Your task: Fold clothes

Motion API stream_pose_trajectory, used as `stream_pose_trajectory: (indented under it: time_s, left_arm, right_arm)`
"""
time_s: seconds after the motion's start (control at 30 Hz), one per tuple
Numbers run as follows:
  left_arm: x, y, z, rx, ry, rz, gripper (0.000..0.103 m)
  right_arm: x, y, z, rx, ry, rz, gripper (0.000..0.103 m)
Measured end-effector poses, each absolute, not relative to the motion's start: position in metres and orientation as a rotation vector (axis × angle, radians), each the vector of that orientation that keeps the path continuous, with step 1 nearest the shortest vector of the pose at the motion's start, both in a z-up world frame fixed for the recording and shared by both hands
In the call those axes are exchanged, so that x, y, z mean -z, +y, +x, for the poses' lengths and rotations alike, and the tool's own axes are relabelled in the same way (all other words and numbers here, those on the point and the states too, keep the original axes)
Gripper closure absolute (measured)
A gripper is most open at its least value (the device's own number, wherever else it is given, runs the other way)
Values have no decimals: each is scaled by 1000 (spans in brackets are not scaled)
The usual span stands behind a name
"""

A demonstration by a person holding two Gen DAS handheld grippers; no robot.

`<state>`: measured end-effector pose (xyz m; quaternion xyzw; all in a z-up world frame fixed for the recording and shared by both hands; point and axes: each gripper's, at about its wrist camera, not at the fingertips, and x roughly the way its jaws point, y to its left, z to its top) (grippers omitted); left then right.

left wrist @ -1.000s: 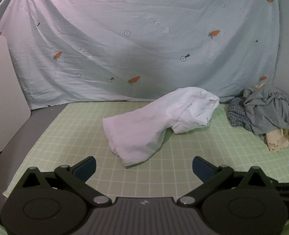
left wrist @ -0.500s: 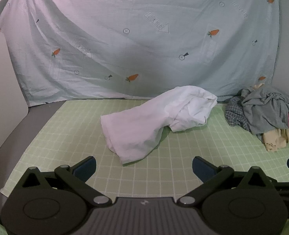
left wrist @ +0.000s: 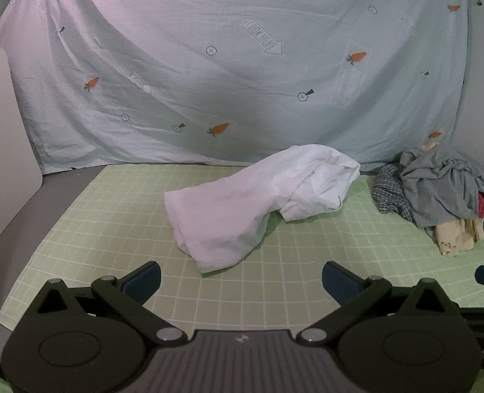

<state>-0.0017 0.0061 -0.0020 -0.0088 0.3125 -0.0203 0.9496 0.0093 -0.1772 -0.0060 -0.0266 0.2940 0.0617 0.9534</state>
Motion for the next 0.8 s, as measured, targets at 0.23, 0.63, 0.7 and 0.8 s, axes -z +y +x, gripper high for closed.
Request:
stream_pose_trajectory:
  time_s: [0.23, 0.63, 0.7, 0.8]
  left_arm:
    - [4, 6, 3, 14, 633, 0, 0]
    - [21, -15, 36, 27, 631, -17, 0]
    - [23, -17, 44, 19, 633, -29, 0]
    - [22, -22, 59, 1, 643, -50, 0]
  right_arm:
    - [11, -175, 9, -120, 591, -60, 0]
    - [9, -203, 46, -84, 558, -80, 0]
    - [11, -208, 58, -88, 556, -76, 0]
    - [13, -216, 78, -96, 555, -62, 0]
